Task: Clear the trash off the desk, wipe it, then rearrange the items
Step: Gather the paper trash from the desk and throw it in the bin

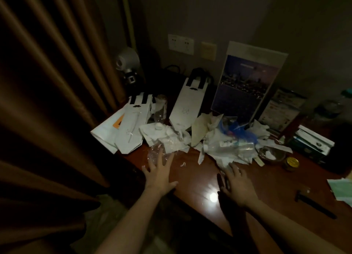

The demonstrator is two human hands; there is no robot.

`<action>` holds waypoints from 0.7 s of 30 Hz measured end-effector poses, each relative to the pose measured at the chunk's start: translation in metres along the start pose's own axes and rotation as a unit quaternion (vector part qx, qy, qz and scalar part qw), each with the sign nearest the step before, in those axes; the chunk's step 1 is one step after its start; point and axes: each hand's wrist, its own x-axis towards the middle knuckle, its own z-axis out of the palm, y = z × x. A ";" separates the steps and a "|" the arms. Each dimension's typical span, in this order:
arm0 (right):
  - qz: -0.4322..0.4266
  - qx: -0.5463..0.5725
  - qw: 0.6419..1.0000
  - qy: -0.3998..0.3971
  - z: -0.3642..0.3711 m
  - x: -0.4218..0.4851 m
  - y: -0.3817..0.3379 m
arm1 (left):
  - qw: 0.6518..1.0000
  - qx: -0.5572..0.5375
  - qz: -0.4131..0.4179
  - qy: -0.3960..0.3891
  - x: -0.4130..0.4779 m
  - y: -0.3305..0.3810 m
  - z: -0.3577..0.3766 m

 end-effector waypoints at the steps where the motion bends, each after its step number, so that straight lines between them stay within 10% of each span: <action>1: -0.001 -0.017 1.000 -0.013 -0.002 0.008 0.000 | 1.000 0.001 -0.004 -0.003 0.006 -0.001 -0.001; 21: 0.026 -0.001 1.000 0.009 0.001 0.064 -0.004 | 0.984 0.107 0.088 -0.115 0.141 -0.034 -0.014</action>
